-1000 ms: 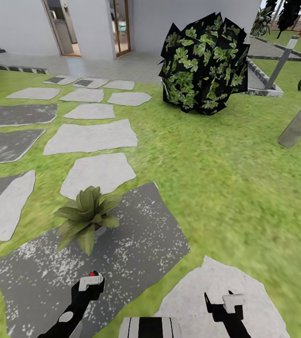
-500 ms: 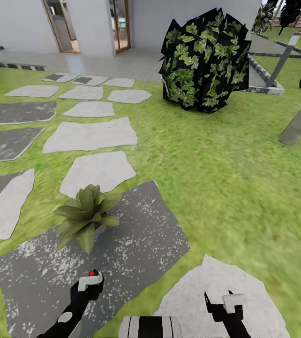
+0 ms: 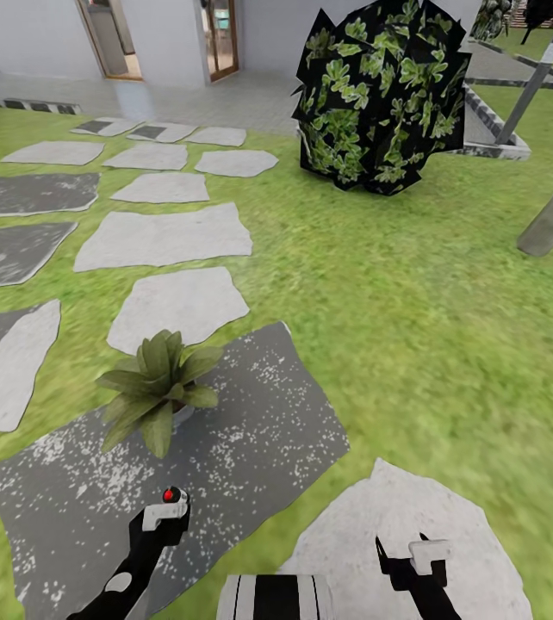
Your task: Pick up the pesticide atomizer in the garden and spray insectifuge to fully cover both potted plants in the garden.
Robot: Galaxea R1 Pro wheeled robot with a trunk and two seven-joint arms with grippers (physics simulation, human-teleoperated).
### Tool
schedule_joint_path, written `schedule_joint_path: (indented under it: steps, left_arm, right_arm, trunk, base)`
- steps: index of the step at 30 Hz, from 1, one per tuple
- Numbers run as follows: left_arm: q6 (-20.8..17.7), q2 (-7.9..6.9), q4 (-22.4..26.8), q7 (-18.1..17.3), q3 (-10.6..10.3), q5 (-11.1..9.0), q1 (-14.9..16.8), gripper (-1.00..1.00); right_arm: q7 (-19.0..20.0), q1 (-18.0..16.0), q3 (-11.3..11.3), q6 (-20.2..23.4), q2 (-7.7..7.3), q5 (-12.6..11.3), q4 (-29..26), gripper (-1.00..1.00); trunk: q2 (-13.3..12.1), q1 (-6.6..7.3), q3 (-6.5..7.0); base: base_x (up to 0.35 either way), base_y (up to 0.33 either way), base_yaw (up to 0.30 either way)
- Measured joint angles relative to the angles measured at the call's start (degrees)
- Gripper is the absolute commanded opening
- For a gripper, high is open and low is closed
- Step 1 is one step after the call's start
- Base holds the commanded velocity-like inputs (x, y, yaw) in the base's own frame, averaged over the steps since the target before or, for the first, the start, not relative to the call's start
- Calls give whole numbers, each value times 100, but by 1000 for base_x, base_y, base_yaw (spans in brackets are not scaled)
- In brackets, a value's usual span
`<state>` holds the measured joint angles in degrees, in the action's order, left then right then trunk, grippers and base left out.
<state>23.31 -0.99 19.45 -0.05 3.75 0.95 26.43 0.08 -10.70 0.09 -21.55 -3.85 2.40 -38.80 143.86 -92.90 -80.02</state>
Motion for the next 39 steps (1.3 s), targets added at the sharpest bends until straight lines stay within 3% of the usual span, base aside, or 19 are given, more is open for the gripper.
schedule_joint_path:
  steps: [28, 32, 39]
  left_arm:
    - [40, 3, -6, -3, 3, 0, 0, 100]
    - [41, 5, -6, -3, 4, 0, 0, 100]
    - [41, 10, -6, -3, 3, 0, 0, 100]
  right_arm:
    - [0, 0, 0, 0, 0, 0, -14, 100]
    - [0, 0, 0, 0, 0, 0, -13, 100]
    - [0, 0, 0, 0, 0, 0, -17, 100]
  trunk:
    - [0, 0, 0]
    - [5, -11, -88]
    - [5, -10, -89]
  base:
    - [21, 0, 0]
    - [0, 0, 0]
    - [0, 0, 0]
